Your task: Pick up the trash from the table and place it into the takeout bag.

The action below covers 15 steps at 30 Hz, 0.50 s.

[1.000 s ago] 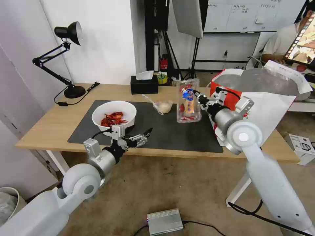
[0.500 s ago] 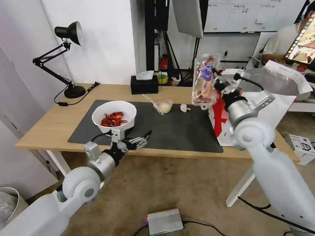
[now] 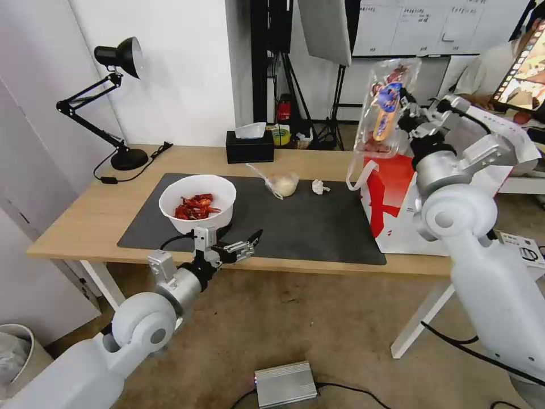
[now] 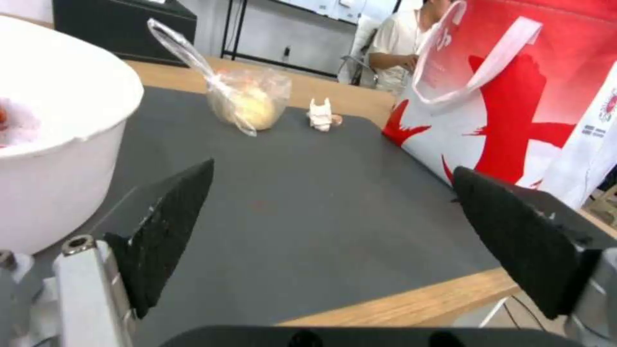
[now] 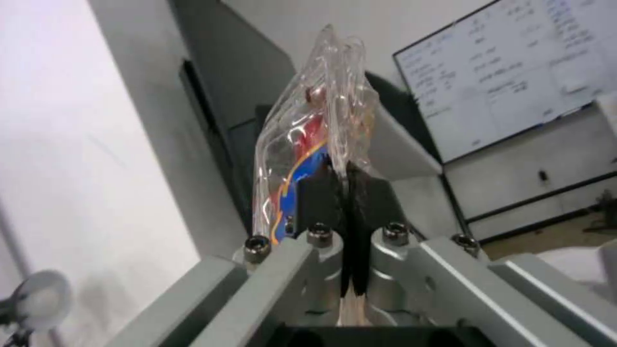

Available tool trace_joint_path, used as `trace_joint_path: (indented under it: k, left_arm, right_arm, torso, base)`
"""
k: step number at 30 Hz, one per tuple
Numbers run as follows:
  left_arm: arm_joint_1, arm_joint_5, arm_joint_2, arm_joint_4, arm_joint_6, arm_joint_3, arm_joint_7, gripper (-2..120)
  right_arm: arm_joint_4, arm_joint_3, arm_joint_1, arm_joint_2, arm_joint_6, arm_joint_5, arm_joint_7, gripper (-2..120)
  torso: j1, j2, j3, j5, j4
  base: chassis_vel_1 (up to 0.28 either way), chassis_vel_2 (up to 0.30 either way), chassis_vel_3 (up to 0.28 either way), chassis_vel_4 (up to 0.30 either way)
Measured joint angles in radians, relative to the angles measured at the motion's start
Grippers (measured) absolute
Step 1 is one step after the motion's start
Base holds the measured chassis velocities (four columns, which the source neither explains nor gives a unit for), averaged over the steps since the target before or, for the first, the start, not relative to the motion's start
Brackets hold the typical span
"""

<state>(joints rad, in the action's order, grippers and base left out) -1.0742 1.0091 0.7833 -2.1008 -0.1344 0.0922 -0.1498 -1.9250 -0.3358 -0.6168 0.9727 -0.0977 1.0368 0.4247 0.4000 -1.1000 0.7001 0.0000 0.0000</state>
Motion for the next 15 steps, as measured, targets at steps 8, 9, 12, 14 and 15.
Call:
trace_joint_path:
  k: [8, 9, 12, 14, 15]
  left_arm:
    - [-0.006, -0.002, 0.0, 0.001, -0.001, 0.005, 0.015, 100]
    - [-0.009, -0.003, 0.001, 0.001, -0.001, 0.005, 0.017, 100]
    - [-0.012, -0.004, 0.001, 0.001, -0.001, 0.006, 0.018, 100]
    - [-0.019, -0.008, 0.002, 0.001, 0.001, 0.009, 0.02, 100]
    - [-0.023, -0.009, 0.001, 0.001, 0.004, 0.012, 0.021, 100]
  right_arm:
    - [0.024, -0.025, 0.022, -0.011, 0.014, -0.002, 0.031, 0]
    - [0.034, -0.032, 0.024, -0.014, 0.019, -0.002, 0.034, 0]
    - [0.042, -0.037, 0.025, -0.015, 0.022, -0.004, 0.035, 0]
    - [0.058, -0.053, 0.022, -0.016, 0.026, -0.009, 0.036, 0]
    - [0.071, -0.072, 0.015, -0.016, 0.027, -0.011, 0.036, 0]
  torso:
    - [0.0, 0.0, 0.0, 0.0, 0.0]
    - [0.0, 0.0, 0.0, 0.0001, 0.0]
    - [0.0, 0.0, 0.0, 0.0, 0.0]
    - [0.0, 0.0, 0.0, 0.0, 0.0]
    - [0.0, 0.0, 0.0, 0.0001, 0.0]
  base:
    - [0.0, 0.0, 0.0, 0.0]
    - [0.0, 0.0, 0.0, 0.0]
    - [0.0, 0.0, 0.0, 0.0]
    - [0.0, 0.0, 0.0, 0.0]
    - [0.0, 0.0, 0.0, 0.0]
